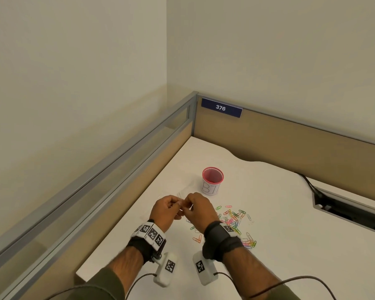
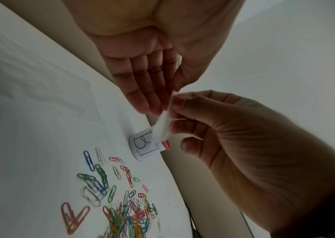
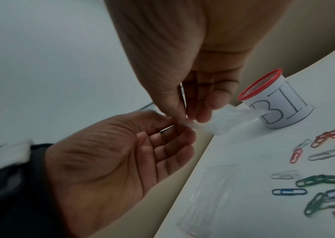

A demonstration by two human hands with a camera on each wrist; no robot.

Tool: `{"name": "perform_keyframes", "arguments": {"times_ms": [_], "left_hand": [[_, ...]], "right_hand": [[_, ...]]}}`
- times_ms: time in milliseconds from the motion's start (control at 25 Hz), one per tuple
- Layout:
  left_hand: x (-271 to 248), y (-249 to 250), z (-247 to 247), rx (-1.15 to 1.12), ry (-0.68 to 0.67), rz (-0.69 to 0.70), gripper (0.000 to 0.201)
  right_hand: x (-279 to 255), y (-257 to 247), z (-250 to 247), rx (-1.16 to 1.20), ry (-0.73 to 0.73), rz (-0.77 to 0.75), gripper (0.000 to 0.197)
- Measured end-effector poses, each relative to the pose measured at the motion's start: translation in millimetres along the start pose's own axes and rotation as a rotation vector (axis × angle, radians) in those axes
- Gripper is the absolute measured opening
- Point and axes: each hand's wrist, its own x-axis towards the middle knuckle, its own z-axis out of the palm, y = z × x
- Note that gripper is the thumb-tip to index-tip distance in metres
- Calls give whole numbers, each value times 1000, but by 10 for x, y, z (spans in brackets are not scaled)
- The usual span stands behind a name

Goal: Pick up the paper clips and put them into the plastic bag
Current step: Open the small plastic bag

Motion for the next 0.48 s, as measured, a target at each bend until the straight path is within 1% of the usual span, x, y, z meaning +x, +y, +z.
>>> {"name": "perform_keyframes", "arguments": {"times_ms": [120, 320, 480], "left_hand": [[34, 12, 69, -20, -24, 8, 7], [42, 71, 150, 20, -38, 16, 11], [6, 98, 171, 4, 0, -6, 8]], "right_hand": [[22, 20, -38, -24, 6, 13, 11], [17, 77, -106, 19, 16, 43, 11], [3, 104, -105, 79, 46, 44, 10]]}}
